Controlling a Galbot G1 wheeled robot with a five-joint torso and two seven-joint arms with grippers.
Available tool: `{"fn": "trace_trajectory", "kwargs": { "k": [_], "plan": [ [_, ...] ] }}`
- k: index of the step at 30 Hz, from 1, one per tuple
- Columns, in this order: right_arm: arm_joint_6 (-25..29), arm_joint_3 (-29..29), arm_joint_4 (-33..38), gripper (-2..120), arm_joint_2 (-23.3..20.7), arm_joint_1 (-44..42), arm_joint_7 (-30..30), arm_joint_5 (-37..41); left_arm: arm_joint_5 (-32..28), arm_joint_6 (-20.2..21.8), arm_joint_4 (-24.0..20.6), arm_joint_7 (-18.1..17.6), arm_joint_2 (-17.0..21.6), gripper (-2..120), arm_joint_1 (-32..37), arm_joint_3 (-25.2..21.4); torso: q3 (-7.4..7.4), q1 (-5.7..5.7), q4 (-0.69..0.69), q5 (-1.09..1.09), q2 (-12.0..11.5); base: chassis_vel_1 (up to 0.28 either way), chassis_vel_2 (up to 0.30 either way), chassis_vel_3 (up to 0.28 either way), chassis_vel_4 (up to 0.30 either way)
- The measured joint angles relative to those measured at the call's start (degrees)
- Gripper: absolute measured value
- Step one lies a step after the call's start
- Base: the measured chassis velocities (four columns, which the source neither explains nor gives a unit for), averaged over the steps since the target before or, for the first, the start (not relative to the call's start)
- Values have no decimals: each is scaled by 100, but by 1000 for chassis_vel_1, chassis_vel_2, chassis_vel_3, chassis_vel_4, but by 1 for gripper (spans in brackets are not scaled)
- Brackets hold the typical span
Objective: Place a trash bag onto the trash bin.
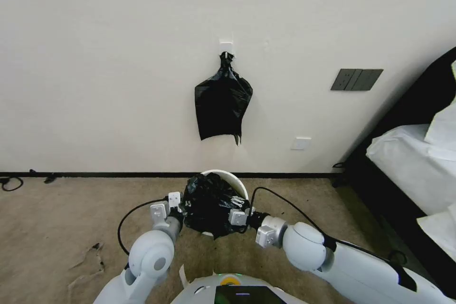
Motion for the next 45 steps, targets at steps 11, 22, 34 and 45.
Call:
{"fn": "trace_trajectory", "kwargs": {
  "k": [11, 22, 34, 45],
  "plan": [
    [172, 253, 76, 0, 139, -102, 288, 1397, 421, 3, -27, 447, 112, 1, 197, -59, 0, 0, 0, 0, 0, 0, 0, 0, 0],
    [268, 1020, 279, 0, 253, -50, 1067, 4409, 1241, -252, -143, 1384, 318, 1, 518, -167, 0, 0, 0, 0, 0, 0, 0, 0, 0],
    [-242, 1382, -98, 0, 392, 277, 1625, 5579, 1861, -421, -341, 1855, 412, 1, 802, -242, 0, 0, 1, 0, 0, 0, 0, 0, 0],
    [-752, 1446, -427, 0, -54, 445, 1345, 5894, 2646, -835, -403, 2366, 369, 1, 984, -239, 0, 0, 1, 1, 0, 0, 0, 0, 0]
  ]
}}
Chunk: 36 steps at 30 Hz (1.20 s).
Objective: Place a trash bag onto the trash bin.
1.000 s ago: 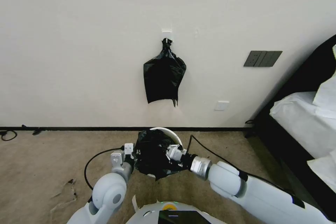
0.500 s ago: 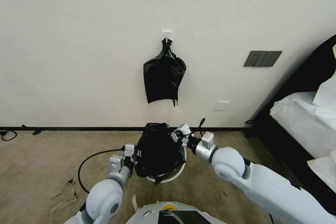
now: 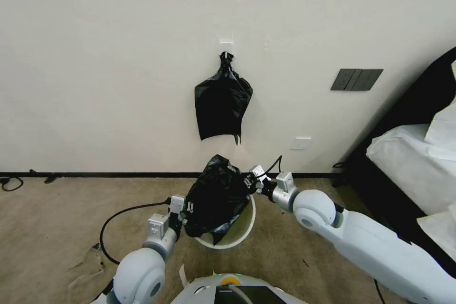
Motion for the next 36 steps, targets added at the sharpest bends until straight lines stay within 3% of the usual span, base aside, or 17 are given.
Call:
{"fn": "trace_trajectory", "kwargs": {
  "k": [8, 13, 25, 28, 36],
  "plan": [
    [-137, 461, -109, 0, -372, -285, -215, 896, 70, -404, 35, 152, -57, 1, 7, -53, 0, 0, -1, 1, 0, 0, 0, 0, 0],
    [-301, 804, -172, 0, -368, -449, -242, 1861, 65, -484, 67, 154, -86, 1, -38, -79, 0, 0, -1, -1, 0, 0, 0, 0, 0],
    [-332, 1480, -157, 0, -34, -914, 16, 2486, -193, -513, 192, 89, -189, 1, -68, -153, 0, 0, 0, -1, 0, 0, 0, 0, 0],
    [-358, 1982, -181, 15, 184, -1257, 187, 2699, -448, -430, 249, -5, -200, 1, -108, -209, 0, 0, -1, -1, 0, 0, 0, 0, 0],
    [-550, 3047, -226, 40, 608, -2014, 317, 3215, -805, -321, 395, -83, -211, 1, -187, -305, 0, 0, -1, -1, 0, 0, 0, 0, 0]
  ]
}}
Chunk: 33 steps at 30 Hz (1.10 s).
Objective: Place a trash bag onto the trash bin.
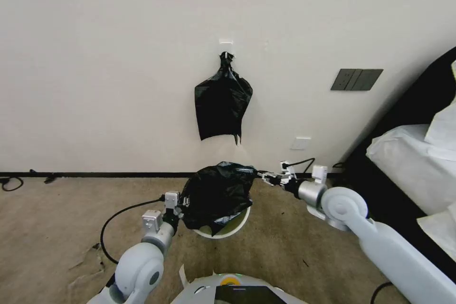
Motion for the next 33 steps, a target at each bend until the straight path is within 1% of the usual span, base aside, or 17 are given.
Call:
{"fn": "trace_trajectory", "kwargs": {
  "k": [1, 2, 3, 4, 5, 6, 8, 10, 11, 12, 15, 21, 24, 27, 29, 31, 33],
  "plan": [
    [-25, 92, -1, 43, 41, -83, -21, 19, -17, 4, 18, -3, 4, 1, -13, -4, 0, 0, 0, 0, 0, 0, 0, 0, 0],
    [-54, 250, 2, 52, 115, -241, -73, 28, -64, 14, 47, -14, 12, 1, -41, -10, 0, 0, 0, 0, 0, 0, 0, 0, 0],
    [-89, 355, 21, 55, 168, -342, -117, 32, -97, 24, 65, -26, 14, 1, -61, -13, 0, 0, 1, 1, 0, 0, 0, 0, 0],
    [-89, 355, 21, 55, 168, -342, -117, 32, -97, 24, 65, -26, 14, 1, -61, -13, 0, 0, 1, 1, 0, 0, 0, 0, 0],
    [-156, 452, 54, 59, 209, -436, -182, 36, -123, 36, 79, -38, 16, 1, -79, -15, 0, 0, 0, 0, 0, 0, 0, 0, 0],
    [-309, 597, 171, 65, 269, -614, -262, 30, -176, 61, 105, -57, 20, 1, -110, -20, 0, 0, 0, 0, 0, 0, 0, 0, 0],
    [-318, 605, 182, 67, 273, -626, -265, 30, -183, 64, 108, -60, 21, 1, -113, -20, 0, 0, 0, 0, 0, 0, 0, 0, 0],
    [-368, 784, 591, 81, 437, -951, -227, 50, -265, 92, 147, -130, -1, 1, -165, -17, 0, 0, 0, -1, 0, 0, 0, 0, 0],
    [-368, 784, 591, 81, 437, -951, -227, 50, -265, 92, 147, -130, -1, 1, -165, -17, 0, 0, 0, -1, 0, 0, 0, 0, 0],
    [-354, 825, 688, 84, 474, -1024, -187, 65, -278, 97, 159, -151, -12, 1, -176, -14, 0, 0, 1, 0, 0, 0, 0, 0, 0],
    [-258, 963, 1016, 96, 623, -1261, -27, 84, -327, 123, 193, -217, -53, 1, -206, 4, 0, 0, 1, -1, 0, 0, 0, 0, 0],
    [-182, 1003, 1351, 100, 823, -1539, 32, -28, -359, 159, 204, -270, -91, 1, -241, 51, 0, 0, 1, 0, 0, 0, 0, 0, 0],
    [-164, 818, 1557, 100, 1033, -1686, -42, -510, -388, 191, 206, -311, -120, 1, -257, 83, 0, 0, 0, 0, 0, 0, 0, 0, 0],
    [-164, 700, 1566, 99, 1098, -1706, -69, -715, -394, 199, 198, -314, -122, 1, -254, 85, 0, 0, 0, -1, 0, 0, 0, 0, 0],
    [-166, 564, 1560, 90, 1141, -1718, -71, -857, -412, 203, 169, -314, -105, 1, -238, 80, 0, 0, 1, 0, 0, 0, 0, 0, 0],
    [-168, 527, 1560, 89, 1147, -1725, -74, -883, -418, 204, 162, -313, -96, 1, -234, 76, 0, 0, 1, 0, 0, 0, 0, 0, 0],
    [-180, 438, 1571, 76, 1157, -1742, -86, -962, -428, 205, 143, -314, -82, 1, -229, 60, 0, 0, 1, 0, 0, 0, 0, 0, 0]
  ]
}}
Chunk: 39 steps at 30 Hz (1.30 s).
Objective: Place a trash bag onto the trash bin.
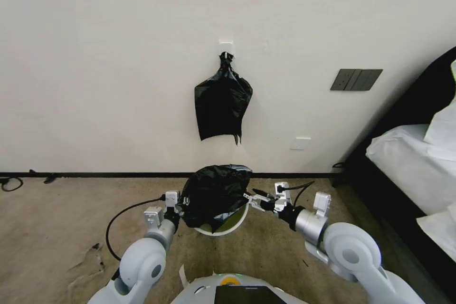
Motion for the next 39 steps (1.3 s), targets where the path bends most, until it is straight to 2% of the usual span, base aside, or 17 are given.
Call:
{"fn": "trace_trajectory", "kwargs": {
  "k": [2, 5, 7, 9, 12, 15, 16, 19, 22, 33, 39],
  "plan": [
    [-3, -26, 1, 73, 1, 0, -1, -30, -6, 2, -12, 0, 1, 1, 2, -2, 0, 0, 0, 0, 0, 0, 0, 0, 0],
    [-5, -83, 0, 59, -12, 6, 1, -120, -9, 5, -38, -3, -1, 1, 11, -2, 0, 0, 0, 0, 0, 0, 0, 0, 0],
    [-5, -87, 0, 55, -21, 4, 4, -127, -10, 5, -41, -10, -2, 1, 14, -2, 0, 0, 0, 0, 0, 0, 0, 0, 0],
    [-5, -84, 1, 43, -43, -13, 23, -130, -6, -6, -43, -42, -2, 1, 24, 7, 0, 0, 0, 0, 0, 0, 0, 0, 0],
    [-2, -79, -2, 36, -55, -22, 71, -129, -2, -16, -51, -65, -2, 1, 30, 9, 0, 0, 0, 0, 0, 0, 0, 0, 0],
    [27, -73, -25, 22, -100, -14, 120, -116, -2, -30, -81, -82, -1, 1, 50, -2, 0, 0, 0, 1, 0, 0, 0, 0, 0],
    [27, -73, -25, 22, -100, -14, 120, -116, -2, -30, -81, -82, -1, 1, 50, -2, 0, 0, 0, 1, 0, 0, 0, 0, 0],
    [44, -73, -21, 7, -112, -5, 142, -103, -4, -37, -97, -86, 6, 1, 55, -11, 0, 0, 0, 0, 0, 0, 0, 0, 0],
    [65, -73, -11, 0, -102, -15, 152, -101, -8, -40, -98, -90, 7, 1, 49, -13, 0, 0, 0, 0, 0, 0, 0, 0, 0],
    [190, 126, -60, 0, 120, -326, 430, 66, -449, -275, -65, -182, -155, 1, -102, -63, 0, 0, 0, 0, 0, 0, 0, 0, 0],
    [199, 329, -111, 0, 358, -475, 511, 271, -636, -437, -76, -45, -169, 1, -158, -118, 0, 0, 0, 1, 0, 0, 0, 0, 0]
  ]
}}
